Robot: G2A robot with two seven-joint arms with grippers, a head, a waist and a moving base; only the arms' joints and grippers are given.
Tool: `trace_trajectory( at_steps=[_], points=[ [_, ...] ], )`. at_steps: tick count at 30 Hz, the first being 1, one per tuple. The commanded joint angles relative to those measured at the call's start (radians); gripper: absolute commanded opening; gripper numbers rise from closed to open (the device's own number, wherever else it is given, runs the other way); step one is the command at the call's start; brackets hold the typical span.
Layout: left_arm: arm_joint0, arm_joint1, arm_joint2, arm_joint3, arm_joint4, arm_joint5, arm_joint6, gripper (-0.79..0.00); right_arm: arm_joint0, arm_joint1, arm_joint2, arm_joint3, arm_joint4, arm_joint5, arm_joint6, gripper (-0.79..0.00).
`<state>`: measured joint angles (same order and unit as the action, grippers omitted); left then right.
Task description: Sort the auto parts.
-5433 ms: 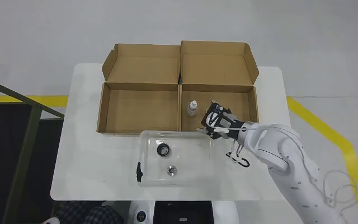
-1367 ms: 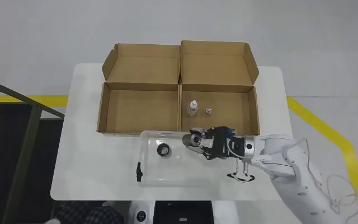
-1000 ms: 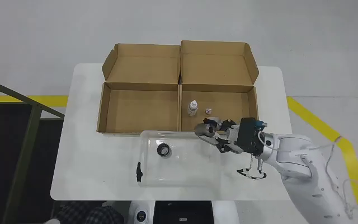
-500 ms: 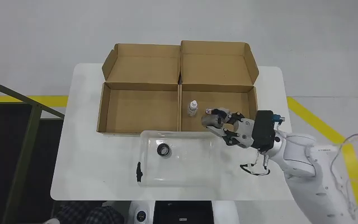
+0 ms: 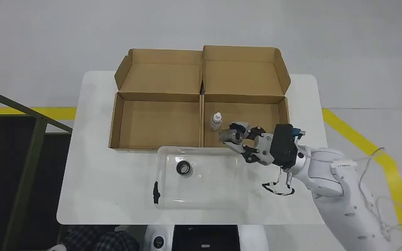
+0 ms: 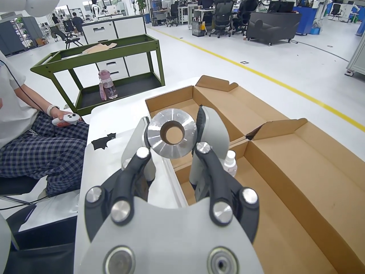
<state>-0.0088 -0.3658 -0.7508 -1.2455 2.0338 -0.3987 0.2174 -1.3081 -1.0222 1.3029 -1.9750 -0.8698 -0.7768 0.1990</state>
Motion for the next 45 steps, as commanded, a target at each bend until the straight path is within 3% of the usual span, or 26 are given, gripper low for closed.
trace_trajectory(
  at_steps=[1, 21, 35, 45],
  points=[
    [0.000, 0.000, 0.000, 0.000, 0.000, 0.000, 0.000, 0.000, 0.012, -0.003, -0.020, 0.004, -0.016, 0.015, 0.010, -0.785],
    [0.000, 0.000, 0.000, 0.000, 0.000, 0.000, 0.000, 0.000, 0.243, -0.075, -0.349, 0.144, -0.217, 0.235, 0.083, -0.785],
    [0.000, 0.000, 0.000, 0.000, 0.000, 0.000, 0.000, 0.000, 0.438, -0.162, -0.536, 0.312, -0.295, 0.424, 0.142, -0.785],
    [0.000, 0.000, 0.000, 0.000, 0.000, 0.000, 0.000, 0.000, 0.563, -0.233, -0.629, 0.430, -0.288, 0.543, 0.249, -0.785]
  ],
)
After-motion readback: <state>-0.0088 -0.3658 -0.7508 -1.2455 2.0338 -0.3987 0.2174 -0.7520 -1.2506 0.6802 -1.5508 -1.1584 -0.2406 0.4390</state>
